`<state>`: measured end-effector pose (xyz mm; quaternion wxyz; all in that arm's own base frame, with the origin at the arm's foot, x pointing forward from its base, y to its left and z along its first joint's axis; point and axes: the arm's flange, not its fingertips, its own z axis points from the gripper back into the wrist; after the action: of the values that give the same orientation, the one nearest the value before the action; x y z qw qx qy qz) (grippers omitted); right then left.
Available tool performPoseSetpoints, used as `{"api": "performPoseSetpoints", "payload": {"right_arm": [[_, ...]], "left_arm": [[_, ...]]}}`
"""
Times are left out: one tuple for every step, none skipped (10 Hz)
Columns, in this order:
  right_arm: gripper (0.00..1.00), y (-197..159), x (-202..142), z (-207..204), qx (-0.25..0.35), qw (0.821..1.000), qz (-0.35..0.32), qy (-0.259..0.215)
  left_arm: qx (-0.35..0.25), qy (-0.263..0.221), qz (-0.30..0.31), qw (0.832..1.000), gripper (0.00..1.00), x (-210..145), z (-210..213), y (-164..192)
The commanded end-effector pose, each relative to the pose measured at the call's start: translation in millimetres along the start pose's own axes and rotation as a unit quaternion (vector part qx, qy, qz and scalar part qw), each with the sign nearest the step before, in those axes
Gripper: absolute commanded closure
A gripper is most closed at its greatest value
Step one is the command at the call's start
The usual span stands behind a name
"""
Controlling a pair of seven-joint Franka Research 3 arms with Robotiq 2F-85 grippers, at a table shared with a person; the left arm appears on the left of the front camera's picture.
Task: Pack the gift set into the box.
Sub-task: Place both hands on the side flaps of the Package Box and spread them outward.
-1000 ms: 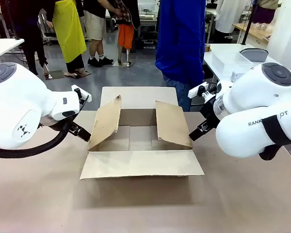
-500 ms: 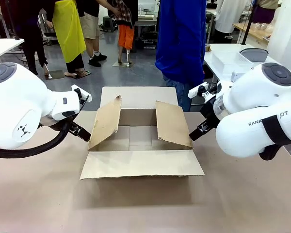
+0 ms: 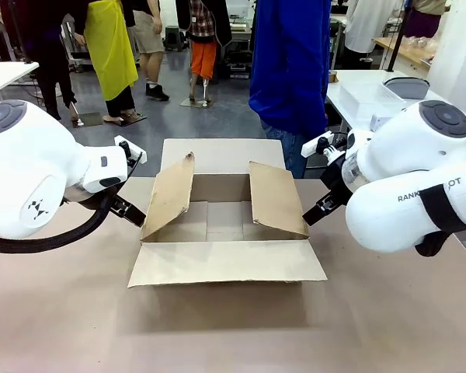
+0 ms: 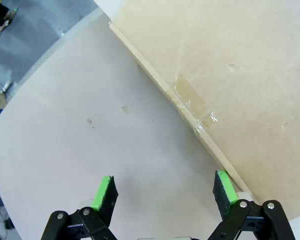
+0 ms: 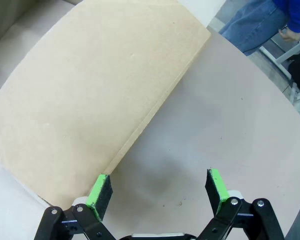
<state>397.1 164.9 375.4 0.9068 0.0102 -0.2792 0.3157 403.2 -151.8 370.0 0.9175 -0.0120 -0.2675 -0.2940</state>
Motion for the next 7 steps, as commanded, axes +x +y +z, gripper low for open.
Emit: {"api": "performPoseSetpoints", "payload": {"right_arm": [[0.0,0,0,0,0.0,1.0,0.0,0.0],[0.0,0,0,0,0.0,1.0,0.0,0.0],[0.0,0,0,0,0.0,1.0,0.0,0.0],[0.0,-8,-3,12,0.004,1.0,-0.013,-0.005],[0.0,-22,-8,37,0.017,0.999,-0.034,-0.019],[0.0,-39,-17,62,0.029,0.998,-0.049,-0.033],[0.0,-56,-30,86,0.033,0.996,-0.069,-0.042]], "left_arm": [[0.0,0.0,0.0,1.0,0.0,0,0,0],[0.0,0.0,0.0,1.0,0.0,0,0,0],[0.0,0.0,0.0,1.0,0.0,0,0,0],[-0.005,-0.002,0.006,1.0,0.0,-7,16,10],[-0.011,-0.002,0.001,1.0,0.0,-18,45,24],[-0.015,-0.039,0.006,0.999,0.0,-29,79,34],[0.006,-0.058,0.013,0.998,0.0,-43,109,44]]}}
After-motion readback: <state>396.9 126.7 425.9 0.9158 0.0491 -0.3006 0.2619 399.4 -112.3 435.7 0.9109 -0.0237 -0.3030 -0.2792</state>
